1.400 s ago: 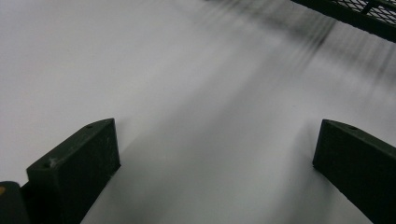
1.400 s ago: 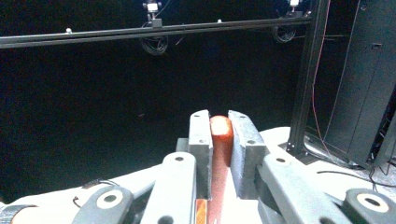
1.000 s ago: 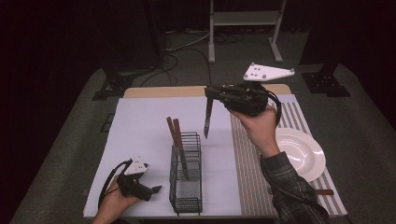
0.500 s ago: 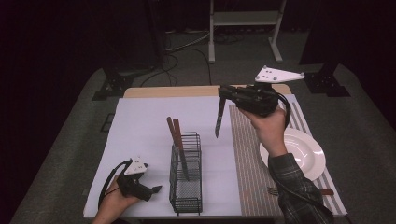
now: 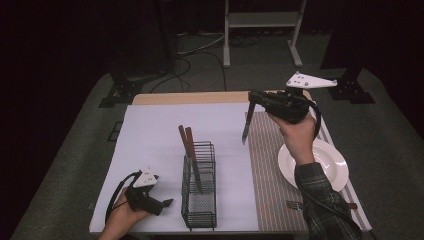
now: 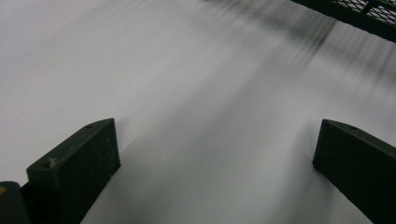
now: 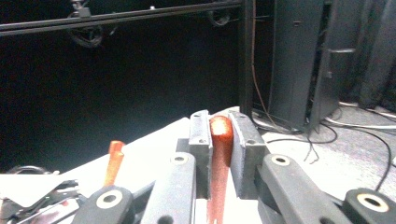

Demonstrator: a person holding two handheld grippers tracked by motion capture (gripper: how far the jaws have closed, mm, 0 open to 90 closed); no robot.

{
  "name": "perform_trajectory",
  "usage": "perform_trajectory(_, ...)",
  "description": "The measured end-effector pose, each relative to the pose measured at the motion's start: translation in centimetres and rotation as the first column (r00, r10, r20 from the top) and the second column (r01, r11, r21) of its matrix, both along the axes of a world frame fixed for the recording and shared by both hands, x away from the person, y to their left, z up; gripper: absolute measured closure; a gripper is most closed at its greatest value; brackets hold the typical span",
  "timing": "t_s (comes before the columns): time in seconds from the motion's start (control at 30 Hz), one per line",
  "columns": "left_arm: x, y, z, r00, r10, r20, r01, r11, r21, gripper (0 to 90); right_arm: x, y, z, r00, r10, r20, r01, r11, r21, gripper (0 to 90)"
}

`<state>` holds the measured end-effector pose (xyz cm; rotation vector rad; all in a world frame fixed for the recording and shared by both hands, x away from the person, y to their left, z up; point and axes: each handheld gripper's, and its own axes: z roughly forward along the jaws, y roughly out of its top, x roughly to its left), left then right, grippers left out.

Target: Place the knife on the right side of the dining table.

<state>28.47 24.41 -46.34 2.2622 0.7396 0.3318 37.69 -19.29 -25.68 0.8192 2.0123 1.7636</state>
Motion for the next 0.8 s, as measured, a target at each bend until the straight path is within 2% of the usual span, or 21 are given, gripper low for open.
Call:
perform_trajectory(0.2, 0.0, 0.0, 0.0, 1.0, 0.0, 0.0, 0.0, 1.0, 0.0, 0.0, 0.9, -1.2, -1.1, 0.9984, -0.056, -0.007, 0.056, 0.998, -0.003, 80.0)
perform_trajectory(0.4, 0.0, 0.0, 0.0, 1.0, 0.001, 0.001, -0.001, 1.0, -0.002, 0.0, 2.1, -2.7, -2.7, 0.9926, -0.118, -0.031, 0.118, 0.993, 0.007, 80.0)
perform_trajectory(0.5, 0.0, 0.0, 0.0, 1.0, 0.001, 0.001, -0.001, 1.0, -0.001, 0.0, 2.9, -3.8, -3.7, 0.9863, -0.16, -0.042, 0.16, 0.987, 0.01, 79.9)
perform_trajectory(0.63, 0.0, 0.0, 0.0, 1.0, 0.001, 0.002, -0.001, 1.0, -0.002, 0.0, 3.3, -4.5, -4.4, 0.981, -0.187, -0.051, 0.188, 0.982, 0.015, 79.9)
perform_trajectory(0.8, 0.0, 0.0, 0.0, 1.0, -0.001, 0.002, 0.001, 1.0, 0.002, 0.0, 4.2, -5.6, -5.4, 0.9698, -0.235, -0.067, 0.235, 0.972, 0.006, 80.0)
